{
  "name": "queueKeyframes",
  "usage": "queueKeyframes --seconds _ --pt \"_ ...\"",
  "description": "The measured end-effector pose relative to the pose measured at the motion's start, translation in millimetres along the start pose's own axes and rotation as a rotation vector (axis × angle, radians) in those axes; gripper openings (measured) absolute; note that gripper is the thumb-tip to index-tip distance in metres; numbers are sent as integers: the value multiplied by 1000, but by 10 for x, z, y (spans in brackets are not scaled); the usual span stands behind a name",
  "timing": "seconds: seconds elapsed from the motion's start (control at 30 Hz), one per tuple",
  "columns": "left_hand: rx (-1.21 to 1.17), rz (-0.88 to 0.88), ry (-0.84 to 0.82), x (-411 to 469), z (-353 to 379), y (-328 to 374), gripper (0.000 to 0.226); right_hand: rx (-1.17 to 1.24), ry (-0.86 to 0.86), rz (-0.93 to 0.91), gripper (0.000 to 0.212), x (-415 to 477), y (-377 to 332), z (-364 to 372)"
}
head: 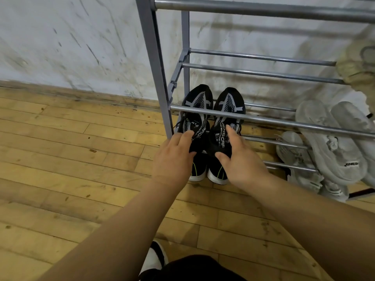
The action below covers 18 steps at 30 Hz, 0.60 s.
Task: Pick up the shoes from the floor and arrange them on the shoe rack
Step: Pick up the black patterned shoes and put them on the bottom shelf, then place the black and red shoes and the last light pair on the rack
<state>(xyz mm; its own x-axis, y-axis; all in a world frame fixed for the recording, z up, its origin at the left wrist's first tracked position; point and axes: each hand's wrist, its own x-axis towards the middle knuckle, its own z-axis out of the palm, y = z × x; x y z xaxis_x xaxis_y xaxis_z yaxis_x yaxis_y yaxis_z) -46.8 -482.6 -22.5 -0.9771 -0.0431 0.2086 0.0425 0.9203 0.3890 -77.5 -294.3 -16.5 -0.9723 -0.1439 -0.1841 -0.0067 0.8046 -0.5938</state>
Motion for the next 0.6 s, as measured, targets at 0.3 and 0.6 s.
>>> queueKeyframes --seconds 0.3,0.6 --pt "-166 -203 39 -315 -206 -45 58 -201 36 -108 72 -461 -281 -147" --pt "-176 -814 -113 -1925 -1043 -1196 71 -201 -514 -308 49 -628 -1518 -410"
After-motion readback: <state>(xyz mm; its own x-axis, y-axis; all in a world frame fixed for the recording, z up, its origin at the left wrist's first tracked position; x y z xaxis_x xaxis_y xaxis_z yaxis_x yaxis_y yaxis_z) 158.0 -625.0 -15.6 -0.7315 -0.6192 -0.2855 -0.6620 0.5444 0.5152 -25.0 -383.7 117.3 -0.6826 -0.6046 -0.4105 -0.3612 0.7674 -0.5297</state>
